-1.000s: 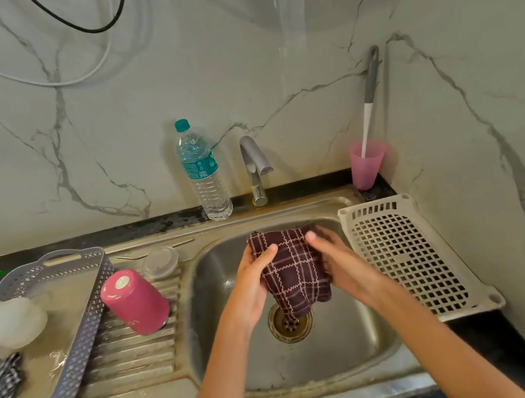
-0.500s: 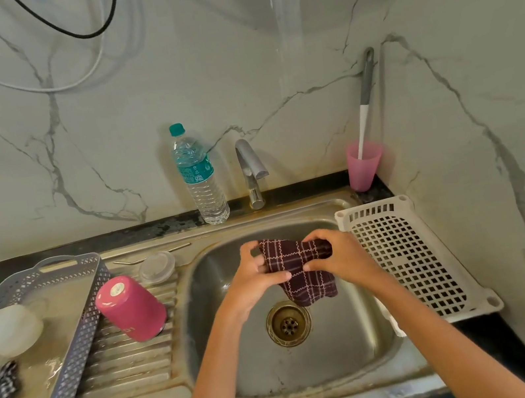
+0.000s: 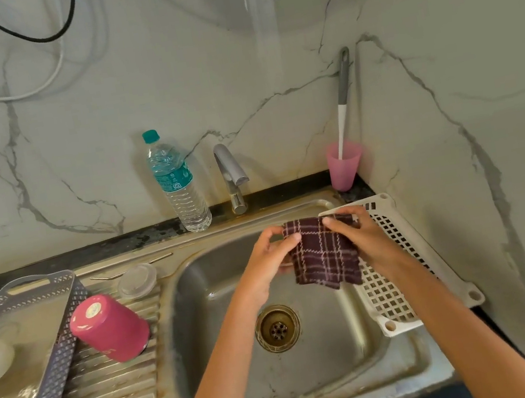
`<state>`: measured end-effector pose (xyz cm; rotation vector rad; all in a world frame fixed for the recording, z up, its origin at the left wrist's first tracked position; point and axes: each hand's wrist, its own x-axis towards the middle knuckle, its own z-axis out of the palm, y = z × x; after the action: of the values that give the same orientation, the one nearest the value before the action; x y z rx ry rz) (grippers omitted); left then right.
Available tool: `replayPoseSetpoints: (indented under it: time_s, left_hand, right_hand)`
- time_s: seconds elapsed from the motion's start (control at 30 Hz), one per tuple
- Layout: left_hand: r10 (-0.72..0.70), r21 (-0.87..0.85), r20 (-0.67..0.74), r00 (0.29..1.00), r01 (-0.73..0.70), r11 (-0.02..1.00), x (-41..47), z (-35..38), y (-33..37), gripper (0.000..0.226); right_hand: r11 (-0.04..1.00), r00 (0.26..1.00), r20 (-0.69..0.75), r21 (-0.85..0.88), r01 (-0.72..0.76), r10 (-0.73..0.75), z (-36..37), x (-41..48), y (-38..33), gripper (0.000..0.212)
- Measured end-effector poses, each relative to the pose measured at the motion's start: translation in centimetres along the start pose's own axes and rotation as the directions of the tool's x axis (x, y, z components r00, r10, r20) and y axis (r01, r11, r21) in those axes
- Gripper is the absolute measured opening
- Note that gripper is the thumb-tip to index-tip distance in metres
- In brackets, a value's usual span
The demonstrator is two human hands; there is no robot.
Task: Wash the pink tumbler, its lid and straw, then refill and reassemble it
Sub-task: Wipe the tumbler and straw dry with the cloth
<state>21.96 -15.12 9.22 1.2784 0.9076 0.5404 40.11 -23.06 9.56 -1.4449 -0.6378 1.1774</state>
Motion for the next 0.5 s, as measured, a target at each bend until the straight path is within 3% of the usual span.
replayPoseSetpoints:
  time_s: [0.07, 0.13, 0.23, 0.33, 0.43, 0.5]
  left_hand:
    - [-0.035, -0.038, -0.068, 0.997, 0.032, 0.999, 1.2, 2.0, 0.1, 0.028]
    - [-0.071, -0.1, -0.102, 0.992, 0.061, 0.993, 2.4, 3.7, -0.1, 0.029]
    - [-0.105, -0.142, -0.04, 0.994, 0.098, 0.985, 4.2, 6.1, -0.4, 0.044]
    - [-0.107, -0.107, 0.009, 0.994, 0.108, 0.988, 6.1, 8.3, -1.0, 0.045]
    - [-0.07, 0.047, 0.019, 0.997, 0.069, 0.996, 7.8, 10.0, -1.5, 0.049]
    - [0.015, 0.279, -0.035, 0.999, -0.004, 0.96, 8.5, 10.8, -1.8, 0.048]
  right_hand:
    - [0.994, 0.999, -0.035, 0.109, -0.024, 0.028, -1.9, 0.4, -0.3, 0.066]
    - [0.997, 0.998, -0.061, 0.069, -0.014, 0.018, -4.0, 0.8, -0.5, 0.074]
    - [0.968, 0.983, -0.178, -0.253, 0.005, -0.051, -6.4, 2.0, -0.3, 0.066]
    - [0.815, 0.945, -0.26, -0.58, 0.012, -0.199, -7.7, 3.5, 0.4, 0.061]
    - [0.611, 0.895, -0.282, -0.792, -0.014, -0.345, -8.0, 4.7, 1.5, 0.061]
    - [0.594, 0.869, -0.32, -0.803, -0.039, -0.376, -7.9, 5.3, 2.4, 0.064]
